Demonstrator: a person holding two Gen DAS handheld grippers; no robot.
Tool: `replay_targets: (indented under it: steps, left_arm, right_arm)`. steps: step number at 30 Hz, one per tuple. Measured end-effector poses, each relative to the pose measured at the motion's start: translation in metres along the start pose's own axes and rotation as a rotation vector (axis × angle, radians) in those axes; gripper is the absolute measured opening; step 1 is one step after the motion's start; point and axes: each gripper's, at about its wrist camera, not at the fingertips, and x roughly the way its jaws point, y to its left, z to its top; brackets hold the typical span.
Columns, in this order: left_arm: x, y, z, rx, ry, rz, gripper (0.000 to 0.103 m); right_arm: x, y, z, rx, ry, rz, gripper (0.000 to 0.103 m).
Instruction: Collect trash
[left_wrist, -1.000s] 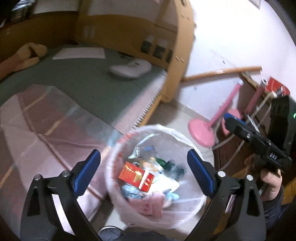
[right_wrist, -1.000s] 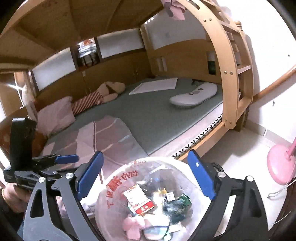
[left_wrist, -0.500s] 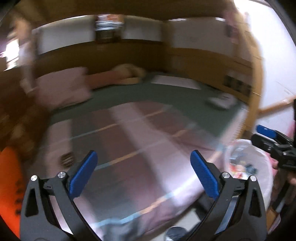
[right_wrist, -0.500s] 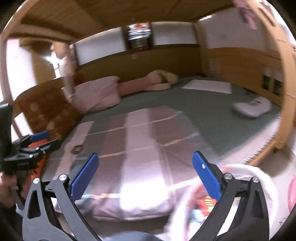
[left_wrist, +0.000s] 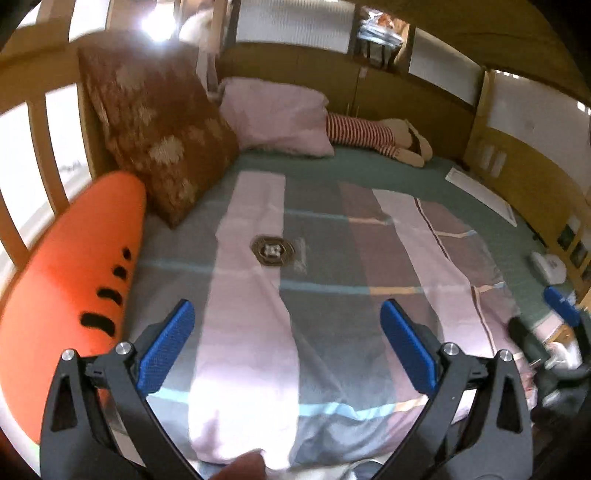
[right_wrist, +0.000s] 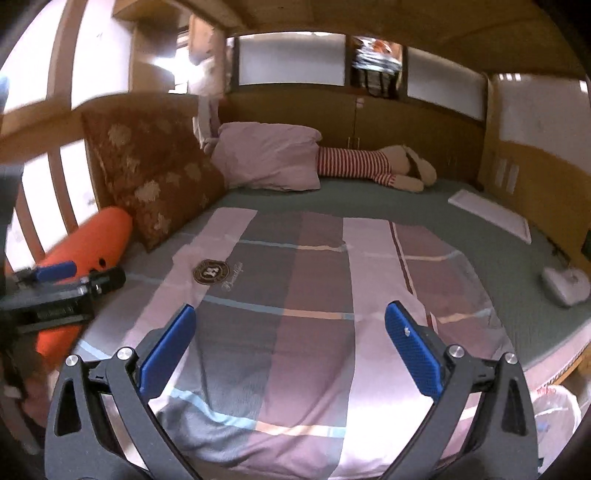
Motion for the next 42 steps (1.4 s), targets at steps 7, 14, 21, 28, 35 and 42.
replay_targets:
  steps: [7, 14, 21, 28, 35, 42]
  left_arm:
    - [0.011, -0.015, -0.008, 0.022, 0.005, -0.017, 0.100]
    - [0.017, -0.019, -0.009, 0.024, 0.014, -0.010, 0.100]
    - [0.014, -0.024, -0.012, 0.070, -0.007, 0.001, 0.100]
    - [0.016, -0.020, -0.011, 0.060, 0.004, -0.008, 0.100]
    - [0.016, -0.019, -0.013, 0.066, 0.010, -0.010, 0.100]
    - [0.017, -0.022, -0.015, 0.084, 0.011, -0.017, 0.100]
  right_arm:
    - [0.017, -0.005, -0.010, 0.024, 0.050, 0.000, 0.100]
    - [0.022, -0.020, -0.014, 0.089, 0.069, -0.013, 0.100]
    - [0.023, -0.029, -0.015, 0.111, 0.074, -0.017, 0.100]
    - [0.024, -0.031, -0.015, 0.120, 0.071, -0.018, 0.100]
    - [0.024, -0.032, -0.015, 0.120, 0.070, -0.018, 0.100]
    - [0.024, -0.033, -0.015, 0.120, 0.071, -0.017, 0.100]
